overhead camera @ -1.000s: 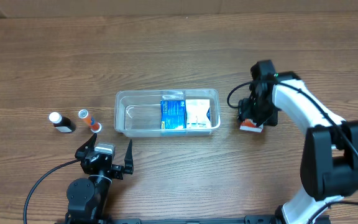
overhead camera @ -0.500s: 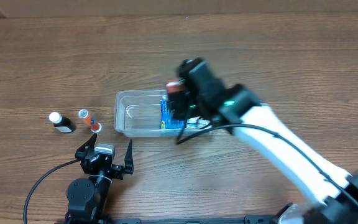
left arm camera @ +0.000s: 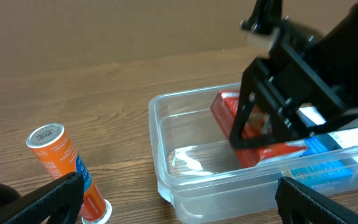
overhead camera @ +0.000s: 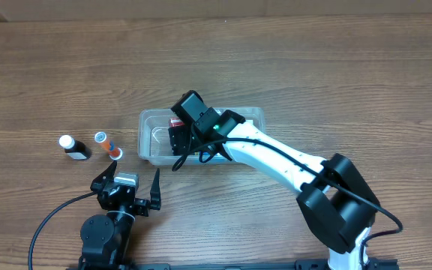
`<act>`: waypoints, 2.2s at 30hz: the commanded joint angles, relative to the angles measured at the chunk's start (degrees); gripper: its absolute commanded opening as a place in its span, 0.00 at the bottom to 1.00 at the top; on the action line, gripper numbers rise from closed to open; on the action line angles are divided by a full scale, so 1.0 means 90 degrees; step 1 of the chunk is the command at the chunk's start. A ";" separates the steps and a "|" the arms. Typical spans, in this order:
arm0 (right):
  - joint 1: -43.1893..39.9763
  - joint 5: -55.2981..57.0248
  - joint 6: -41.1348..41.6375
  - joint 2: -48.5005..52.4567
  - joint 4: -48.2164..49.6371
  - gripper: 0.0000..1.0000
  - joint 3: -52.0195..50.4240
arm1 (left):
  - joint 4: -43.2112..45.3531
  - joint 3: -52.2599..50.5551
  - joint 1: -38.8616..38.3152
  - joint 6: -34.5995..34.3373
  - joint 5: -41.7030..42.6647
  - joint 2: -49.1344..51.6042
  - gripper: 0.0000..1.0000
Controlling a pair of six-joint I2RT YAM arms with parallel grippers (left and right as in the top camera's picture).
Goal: Pack container
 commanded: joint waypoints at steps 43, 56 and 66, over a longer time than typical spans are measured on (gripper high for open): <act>-0.6657 -0.0549 -0.0614 -0.3177 -0.2385 1.00 0.0032 | 0.0012 -0.0019 0.0070 -0.0063 0.0063 -0.0056 1.00; -0.7356 -0.0777 -0.0617 -0.3177 -0.2552 1.00 0.0032 | 0.0012 -0.0019 0.0070 -0.0063 0.0063 -0.0056 1.00; -0.7356 -0.0777 -0.0617 -0.3177 -0.2555 1.00 0.0032 | 0.0012 -0.0019 0.0070 -0.0063 0.0063 -0.0056 1.00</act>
